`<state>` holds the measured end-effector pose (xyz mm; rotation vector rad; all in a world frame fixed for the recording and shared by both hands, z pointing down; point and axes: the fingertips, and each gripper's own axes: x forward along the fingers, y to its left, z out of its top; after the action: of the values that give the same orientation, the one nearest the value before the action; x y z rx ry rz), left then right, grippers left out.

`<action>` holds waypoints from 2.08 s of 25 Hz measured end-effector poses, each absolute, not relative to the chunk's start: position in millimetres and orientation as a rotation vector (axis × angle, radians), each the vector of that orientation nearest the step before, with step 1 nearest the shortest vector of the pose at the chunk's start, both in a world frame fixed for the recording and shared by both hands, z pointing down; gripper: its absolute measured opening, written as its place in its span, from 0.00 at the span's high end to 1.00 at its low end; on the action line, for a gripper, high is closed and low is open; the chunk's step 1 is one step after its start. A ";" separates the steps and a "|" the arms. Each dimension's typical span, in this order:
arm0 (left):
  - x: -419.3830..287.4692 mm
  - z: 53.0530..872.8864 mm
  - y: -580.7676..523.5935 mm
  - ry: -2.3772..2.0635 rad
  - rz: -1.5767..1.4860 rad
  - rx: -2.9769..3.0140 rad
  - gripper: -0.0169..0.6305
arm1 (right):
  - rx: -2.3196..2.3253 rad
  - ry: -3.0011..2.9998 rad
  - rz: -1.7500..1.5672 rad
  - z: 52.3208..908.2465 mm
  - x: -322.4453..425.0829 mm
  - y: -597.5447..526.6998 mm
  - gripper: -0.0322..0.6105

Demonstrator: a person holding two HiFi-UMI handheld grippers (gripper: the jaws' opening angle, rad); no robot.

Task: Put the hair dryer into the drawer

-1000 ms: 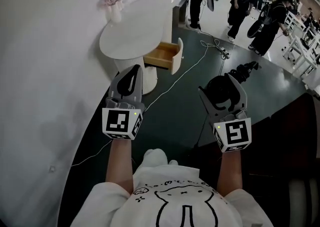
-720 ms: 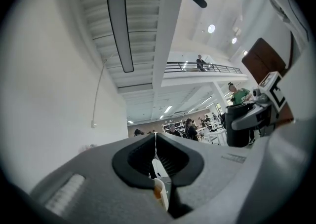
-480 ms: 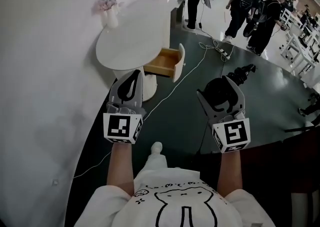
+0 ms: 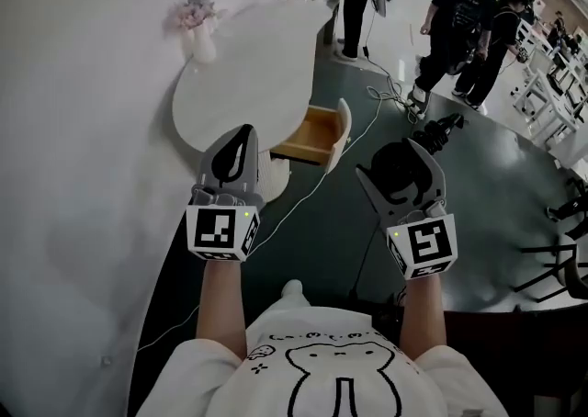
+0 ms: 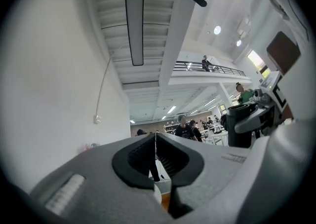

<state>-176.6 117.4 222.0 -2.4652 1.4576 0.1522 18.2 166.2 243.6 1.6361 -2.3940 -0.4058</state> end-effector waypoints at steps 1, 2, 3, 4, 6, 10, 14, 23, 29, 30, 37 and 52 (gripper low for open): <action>-181.7 222.5 103.2 1.456 0.158 -2.469 0.94 | 1.634 -2.389 -0.406 244.1 12.6 152.6 0.40; -187.4 223.1 88.3 1.454 0.163 -2.473 0.94 | 1.631 -2.383 -0.406 244.8 6.3 138.3 0.40; -192.9 223.4 74.6 1.451 0.168 -2.476 0.94 | 1.630 -2.378 -0.405 245.5 0.2 125.2 0.40; -197.2 223.5 63.8 1.447 0.171 -2.479 0.94 | 1.630 -2.374 -0.406 245.9 -4.7 115.0 0.40; -201.0 223.0 52.0 1.435 0.174 -2.486 0.94 | 1.634 -2.368 -0.406 245.7 -10.3 104.2 0.40; -205.3 221.1 38.3 1.430 0.183 -2.490 0.94 | 1.619 -2.364 -0.415 246.3 -16.5 92.5 0.40; -205.5 228.7 23.3 1.431 0.185 -2.506 0.94 | 1.588 -2.366 -0.423 252.5 -22.0 77.9 0.40; -182.8 240.7 -29.8 1.461 0.141 -2.514 0.94 | 1.506 -2.377 -0.372 272.4 -5.5 20.1 0.40; -155.3 248.1 -80.2 1.497 0.097 -2.499 0.94 | 1.468 -2.399 -0.328 290.0 26.5 -43.1 0.40; -151.4 250.5 -90.5 1.508 0.091 -2.496 0.94 | 1.454 -2.404 -0.322 294.7 31.0 -55.9 0.40; -125.4 265.0 -159.7 1.610 0.064 -2.468 0.94 | 1.332 -2.432 -0.257 329.5 62.6 -140.9 0.40; -89.4 292.0 -248.6 1.802 -0.033 -2.391 0.94 | 0.884 -2.455 -0.213 412.2 81.9 -237.6 0.40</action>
<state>-89.4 -248.6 292.0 -2.3910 1.8020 -0.0326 81.9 -237.6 412.2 0.8841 -2.4552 -0.2129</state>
